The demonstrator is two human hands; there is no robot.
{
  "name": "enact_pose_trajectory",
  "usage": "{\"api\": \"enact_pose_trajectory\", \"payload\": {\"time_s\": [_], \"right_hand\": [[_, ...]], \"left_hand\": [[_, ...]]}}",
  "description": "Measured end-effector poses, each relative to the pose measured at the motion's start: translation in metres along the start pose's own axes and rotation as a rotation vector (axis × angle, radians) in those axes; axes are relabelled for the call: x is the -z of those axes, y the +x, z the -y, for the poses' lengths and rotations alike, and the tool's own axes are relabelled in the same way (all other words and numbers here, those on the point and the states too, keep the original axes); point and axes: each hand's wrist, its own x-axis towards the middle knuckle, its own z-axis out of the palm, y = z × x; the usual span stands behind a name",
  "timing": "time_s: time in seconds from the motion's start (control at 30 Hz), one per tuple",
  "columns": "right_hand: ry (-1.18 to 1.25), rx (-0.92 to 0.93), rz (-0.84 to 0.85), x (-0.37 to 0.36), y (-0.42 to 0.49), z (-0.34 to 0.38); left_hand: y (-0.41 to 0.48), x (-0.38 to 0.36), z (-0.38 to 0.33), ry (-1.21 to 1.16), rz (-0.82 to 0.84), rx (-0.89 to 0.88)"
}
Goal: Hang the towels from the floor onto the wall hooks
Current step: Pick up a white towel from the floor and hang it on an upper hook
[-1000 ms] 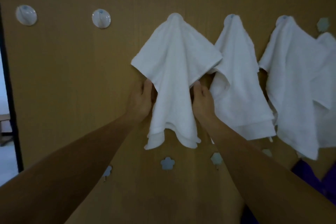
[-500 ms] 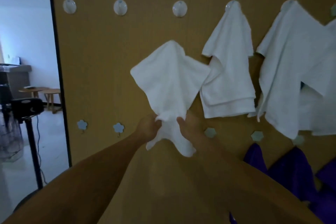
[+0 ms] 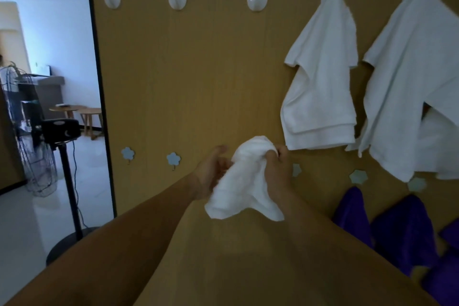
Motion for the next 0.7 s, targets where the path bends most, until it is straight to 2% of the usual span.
{"api": "enact_pose_trajectory", "payload": {"time_s": [0.03, 0.1, 0.17, 0.3, 0.43, 0.57, 0.7], "right_hand": [[0.043, -0.014, -0.022, 0.002, -0.001, 0.000], [0.144, -0.044, -0.050, 0.005, -0.004, 0.003], [0.197, -0.067, -0.065, 0.007, -0.006, 0.006], [0.230, -0.031, -0.121, 0.007, -0.010, 0.021], [0.170, -0.006, -0.185, 0.005, -0.007, 0.037], [0.213, 0.037, -0.240, 0.004, -0.007, 0.048], [0.257, 0.069, -0.262, -0.002, -0.006, 0.056]], "left_hand": [[0.003, 0.004, -0.001, -0.020, -0.057, 0.006], [0.008, 0.013, 0.002, 0.187, -0.215, -0.029], [0.010, 0.022, 0.005, 0.320, -0.254, -0.017], [0.009, 0.029, -0.004, 0.166, -0.069, 0.185], [0.007, 0.038, -0.014, 0.271, 0.129, 0.297], [0.007, 0.047, -0.028, 0.379, 0.267, 0.508], [0.007, 0.055, -0.039, 0.489, 0.312, 0.612]]}}
